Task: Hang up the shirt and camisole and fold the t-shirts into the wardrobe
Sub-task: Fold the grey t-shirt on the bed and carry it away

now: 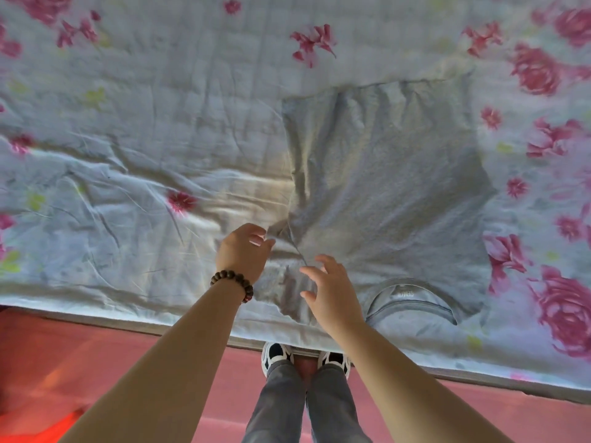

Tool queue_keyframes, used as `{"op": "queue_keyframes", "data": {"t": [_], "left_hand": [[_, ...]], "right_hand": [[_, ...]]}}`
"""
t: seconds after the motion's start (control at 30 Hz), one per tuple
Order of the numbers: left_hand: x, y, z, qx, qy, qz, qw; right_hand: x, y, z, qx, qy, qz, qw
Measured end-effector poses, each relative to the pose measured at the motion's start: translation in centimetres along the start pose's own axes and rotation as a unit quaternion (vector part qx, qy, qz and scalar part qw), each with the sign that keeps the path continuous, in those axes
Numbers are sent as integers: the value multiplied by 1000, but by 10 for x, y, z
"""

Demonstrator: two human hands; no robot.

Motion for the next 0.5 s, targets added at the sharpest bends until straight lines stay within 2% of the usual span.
{"op": "queue_keyframes", "data": {"t": [0.23,0.5], "left_hand": [[-66,64,-7,56,49,-39,997],[-130,140,-63,66,-1,-75,995]], "right_hand": [[-19,48,82,-75,-3,-57,996],[-89,103,171,-117,7,-109,987]]}}
Point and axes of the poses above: each hand's wrist, its own y-axis away from the middle knuckle, its own z-axis out of the back of the hand, x = y × z, the point moved 10 cm from there along -y, towards the middle knuckle, and after that the axes turned 12 degrees about z, right-handed, at the moved point
